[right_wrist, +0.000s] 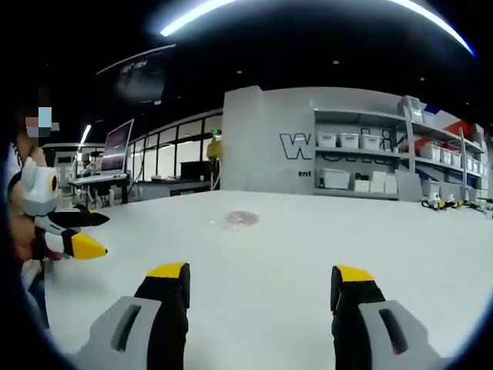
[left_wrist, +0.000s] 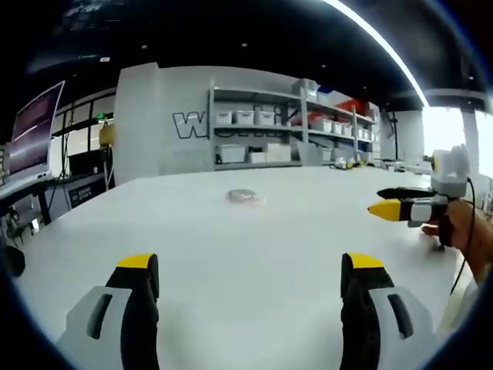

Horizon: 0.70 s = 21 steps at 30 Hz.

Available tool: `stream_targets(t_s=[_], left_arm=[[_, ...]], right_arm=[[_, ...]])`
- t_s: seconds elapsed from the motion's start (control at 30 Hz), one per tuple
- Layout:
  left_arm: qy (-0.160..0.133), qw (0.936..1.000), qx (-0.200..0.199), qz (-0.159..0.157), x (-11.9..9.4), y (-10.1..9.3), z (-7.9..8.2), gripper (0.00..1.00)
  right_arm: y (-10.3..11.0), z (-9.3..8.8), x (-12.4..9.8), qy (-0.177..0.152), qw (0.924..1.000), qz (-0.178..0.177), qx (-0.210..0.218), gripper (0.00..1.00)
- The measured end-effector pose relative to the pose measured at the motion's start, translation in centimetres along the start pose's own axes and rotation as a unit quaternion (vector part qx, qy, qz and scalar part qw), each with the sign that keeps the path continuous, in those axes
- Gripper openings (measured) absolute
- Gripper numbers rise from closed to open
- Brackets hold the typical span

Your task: Open the resealable bag by pulling the two sides of the seal apart until the entire bag opening is separated and visibly accessible.

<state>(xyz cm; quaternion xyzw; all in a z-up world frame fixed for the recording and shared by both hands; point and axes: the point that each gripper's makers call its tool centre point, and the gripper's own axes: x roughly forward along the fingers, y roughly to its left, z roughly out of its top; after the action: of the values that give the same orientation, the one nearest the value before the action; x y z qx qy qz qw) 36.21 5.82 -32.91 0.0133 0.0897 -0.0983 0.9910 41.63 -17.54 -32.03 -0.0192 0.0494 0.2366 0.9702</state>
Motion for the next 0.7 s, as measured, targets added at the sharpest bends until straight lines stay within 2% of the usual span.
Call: stream_targets(t_s=[0.7], left_arm=[[0.002,1.0000,0.001,-0.001,-0.26,-0.32,0.04,0.98]], right_arm=[[0.13,0.06,-0.13,-0.002,1.0000,0.003,0.000,0.74]])
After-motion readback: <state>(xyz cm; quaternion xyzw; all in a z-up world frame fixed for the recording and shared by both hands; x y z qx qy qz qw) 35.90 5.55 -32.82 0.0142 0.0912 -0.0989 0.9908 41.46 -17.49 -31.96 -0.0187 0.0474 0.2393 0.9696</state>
